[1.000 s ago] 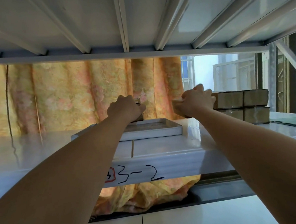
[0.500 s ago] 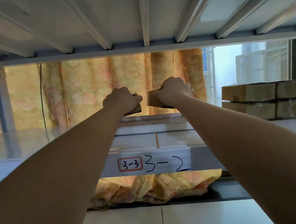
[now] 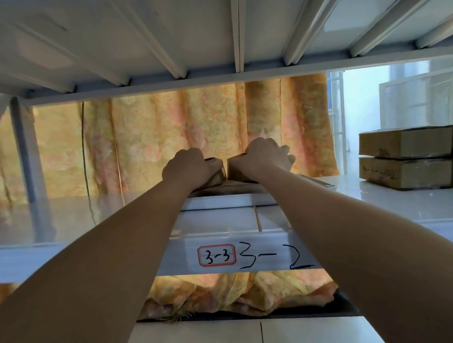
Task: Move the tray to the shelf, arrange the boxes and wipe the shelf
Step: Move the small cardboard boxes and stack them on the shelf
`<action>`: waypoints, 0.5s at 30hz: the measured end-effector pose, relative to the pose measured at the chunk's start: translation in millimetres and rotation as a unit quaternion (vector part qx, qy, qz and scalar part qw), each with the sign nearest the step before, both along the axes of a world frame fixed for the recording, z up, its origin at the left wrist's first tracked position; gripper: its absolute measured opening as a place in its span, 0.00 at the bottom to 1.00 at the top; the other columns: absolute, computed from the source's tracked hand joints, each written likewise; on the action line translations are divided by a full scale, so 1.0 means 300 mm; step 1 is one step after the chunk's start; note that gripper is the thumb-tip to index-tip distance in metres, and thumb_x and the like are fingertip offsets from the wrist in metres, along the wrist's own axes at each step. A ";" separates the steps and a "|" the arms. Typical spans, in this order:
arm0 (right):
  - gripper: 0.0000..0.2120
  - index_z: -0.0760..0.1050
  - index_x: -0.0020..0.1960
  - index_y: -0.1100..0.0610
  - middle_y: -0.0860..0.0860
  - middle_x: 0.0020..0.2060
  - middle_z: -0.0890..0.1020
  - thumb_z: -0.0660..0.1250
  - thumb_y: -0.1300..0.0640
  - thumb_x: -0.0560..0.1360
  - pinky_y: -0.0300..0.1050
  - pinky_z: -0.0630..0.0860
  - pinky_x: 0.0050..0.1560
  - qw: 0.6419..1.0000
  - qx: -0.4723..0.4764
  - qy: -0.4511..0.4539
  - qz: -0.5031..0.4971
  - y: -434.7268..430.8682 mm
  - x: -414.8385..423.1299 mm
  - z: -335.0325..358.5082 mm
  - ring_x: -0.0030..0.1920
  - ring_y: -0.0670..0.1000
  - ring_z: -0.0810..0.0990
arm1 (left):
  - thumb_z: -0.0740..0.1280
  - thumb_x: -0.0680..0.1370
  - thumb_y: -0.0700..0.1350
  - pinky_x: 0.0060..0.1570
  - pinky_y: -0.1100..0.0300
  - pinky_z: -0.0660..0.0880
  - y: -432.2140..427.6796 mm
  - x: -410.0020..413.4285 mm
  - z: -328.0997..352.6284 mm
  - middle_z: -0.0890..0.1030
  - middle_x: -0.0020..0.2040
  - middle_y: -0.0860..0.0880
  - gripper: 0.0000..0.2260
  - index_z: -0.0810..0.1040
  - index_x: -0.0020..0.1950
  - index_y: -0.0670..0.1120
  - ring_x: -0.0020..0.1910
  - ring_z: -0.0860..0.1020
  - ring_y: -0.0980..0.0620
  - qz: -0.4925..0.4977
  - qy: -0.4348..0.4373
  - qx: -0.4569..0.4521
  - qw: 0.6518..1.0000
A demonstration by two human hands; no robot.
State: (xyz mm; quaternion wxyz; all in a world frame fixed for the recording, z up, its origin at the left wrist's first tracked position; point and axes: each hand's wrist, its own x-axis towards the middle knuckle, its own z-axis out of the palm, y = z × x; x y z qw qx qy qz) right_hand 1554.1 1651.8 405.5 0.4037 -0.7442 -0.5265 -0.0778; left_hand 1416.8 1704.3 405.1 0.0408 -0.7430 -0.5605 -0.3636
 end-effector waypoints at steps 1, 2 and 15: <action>0.16 0.72 0.47 0.54 0.55 0.58 0.75 0.66 0.43 0.68 0.59 0.66 0.61 1.000 0.000 -0.001 0.001 -0.002 0.005 0.000 0.62 0.61 0.68 | 0.61 0.72 0.62 0.38 0.57 0.71 -0.001 0.007 -0.009 0.79 0.44 0.46 0.22 0.79 0.48 0.44 0.42 0.77 0.45 0.011 0.005 0.002 1.000; 0.17 0.73 0.49 0.54 0.54 0.58 0.75 0.66 0.43 0.67 0.59 0.66 0.61 1.000 -0.001 -0.002 0.002 -0.004 0.008 -0.001 0.62 0.61 0.68 | 0.62 0.72 0.62 0.37 0.57 0.71 -0.001 0.012 -0.017 0.78 0.44 0.46 0.22 0.79 0.48 0.44 0.42 0.77 0.45 0.024 0.010 0.002 1.000; 0.19 0.74 0.54 0.53 0.54 0.59 0.74 0.66 0.42 0.70 0.55 0.65 0.59 0.999 0.004 -0.043 -0.003 -0.007 0.000 -0.008 0.62 0.60 0.68 | 0.63 0.72 0.64 0.50 0.50 0.75 -0.013 -0.009 -0.063 0.73 0.59 0.42 0.26 0.77 0.58 0.44 0.54 0.76 0.39 0.066 0.097 0.024 0.993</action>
